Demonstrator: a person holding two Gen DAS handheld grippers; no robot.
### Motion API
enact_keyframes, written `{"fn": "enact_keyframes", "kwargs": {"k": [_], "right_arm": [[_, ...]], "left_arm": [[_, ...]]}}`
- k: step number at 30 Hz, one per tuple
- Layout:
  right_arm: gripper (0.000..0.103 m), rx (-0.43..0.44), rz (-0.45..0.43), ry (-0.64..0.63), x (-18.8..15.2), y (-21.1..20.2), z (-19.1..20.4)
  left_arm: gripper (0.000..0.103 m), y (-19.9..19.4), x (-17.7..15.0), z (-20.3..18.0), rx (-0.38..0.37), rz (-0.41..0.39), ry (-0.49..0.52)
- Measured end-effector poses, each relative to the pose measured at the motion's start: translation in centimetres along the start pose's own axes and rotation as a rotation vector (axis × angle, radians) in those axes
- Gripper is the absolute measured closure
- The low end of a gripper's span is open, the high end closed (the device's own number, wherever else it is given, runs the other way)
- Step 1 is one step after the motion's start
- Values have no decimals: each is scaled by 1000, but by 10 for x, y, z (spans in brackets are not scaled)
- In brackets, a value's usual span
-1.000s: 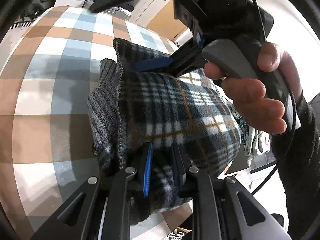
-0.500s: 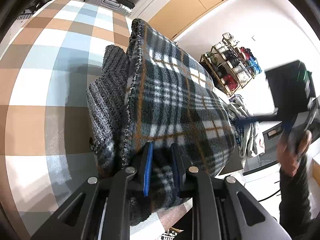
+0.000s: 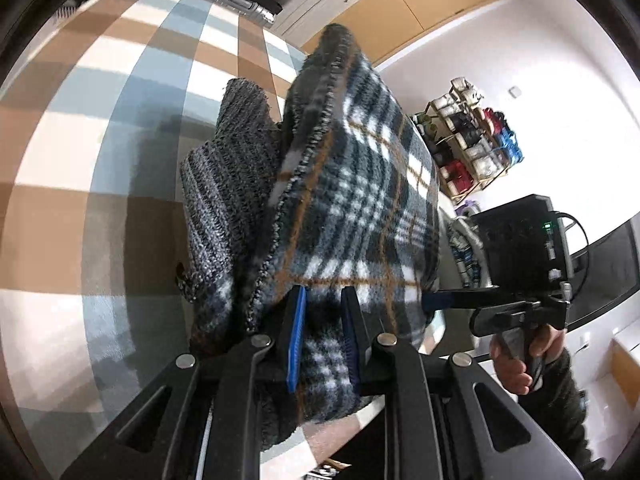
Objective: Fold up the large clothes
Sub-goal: 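Grasp the plaid bundle's end with the right gripper while the left gripper holds it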
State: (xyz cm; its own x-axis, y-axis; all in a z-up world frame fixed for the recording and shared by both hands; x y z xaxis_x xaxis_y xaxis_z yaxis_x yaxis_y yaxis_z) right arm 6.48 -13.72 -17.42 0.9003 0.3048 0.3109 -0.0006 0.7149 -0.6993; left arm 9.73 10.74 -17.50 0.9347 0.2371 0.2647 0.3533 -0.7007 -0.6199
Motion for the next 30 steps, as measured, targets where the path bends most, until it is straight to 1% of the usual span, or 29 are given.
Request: {"fn": "enact_keyframes", "kwargs": {"k": [2,3,4,6,8,9,10,11,12,14,16,18,20,22,23,27,28,29,30], "right_arm": [[0,-22,-8,-38,-2,-1,11],[0,-35,15,-84,-3,-5,19],[0,-32,17,-100,-2,-9,24],[0,24,-44,-134,0,-32,38],[0,35,-101,-163,4,-48,42],[0,32,-109,-154,4,-51,38],[0,19,-97,-121,4,-50,29],[0,7,-64,-73,1,-45,16],[0,23,-46,-47,-1,-39,8],[0,46,-46,-46,-3,-34,0],[0,58,-47,-83,-2,-27,-3],[0,77,-57,-69,-1,-16,-10],[0,85,-69,-53,-2,-18,-14],[0,53,-62,-77,-5,-19,-12],[0,12,-55,-122,-7,-17,-7],[0,-200,-18,-300,-16,-11,24],[0,-215,-21,-312,-16,-13,29],[0,-211,-49,-318,-17,-20,35],[0,-177,-100,-313,-16,-29,39]], "left_arm": [[89,1,-1,-4,28,-13,33],[89,3,-3,-6,41,-21,49],[89,2,-5,-10,69,-35,83],[89,4,-7,-15,110,-55,131],[88,5,-8,-17,129,-69,148],[88,6,-8,-16,137,-72,155],[88,7,-7,-15,142,-74,159],[89,9,-7,-15,144,-74,163],[89,10,-7,-16,144,-72,166],[89,12,-8,-17,159,-79,178],[89,12,-7,-15,163,-79,176],[89,12,-6,-14,159,-77,170],[88,13,-6,-15,154,-74,170],[89,13,-6,-16,154,-74,172],[88,12,-7,-16,155,-74,173],[88,11,-10,-18,164,-80,172],[88,10,-10,-19,163,-81,171],[88,9,-10,-20,160,-85,172],[87,8,-10,-21,153,-86,170]]}}
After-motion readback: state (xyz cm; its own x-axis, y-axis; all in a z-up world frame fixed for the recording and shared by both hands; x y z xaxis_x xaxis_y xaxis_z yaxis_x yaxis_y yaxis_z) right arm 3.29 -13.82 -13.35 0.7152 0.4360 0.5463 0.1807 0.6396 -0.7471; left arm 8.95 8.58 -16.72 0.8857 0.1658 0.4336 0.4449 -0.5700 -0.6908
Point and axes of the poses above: each gripper's, at about its wrist camera, not at the fingertips, and y roughly the way its jaws point, z to its left, x to its top, the point moved 6 cm from there along y, roughly the way its jaws point, and after that the axes turned 13 degrees about -y, right-handed, at the moved point
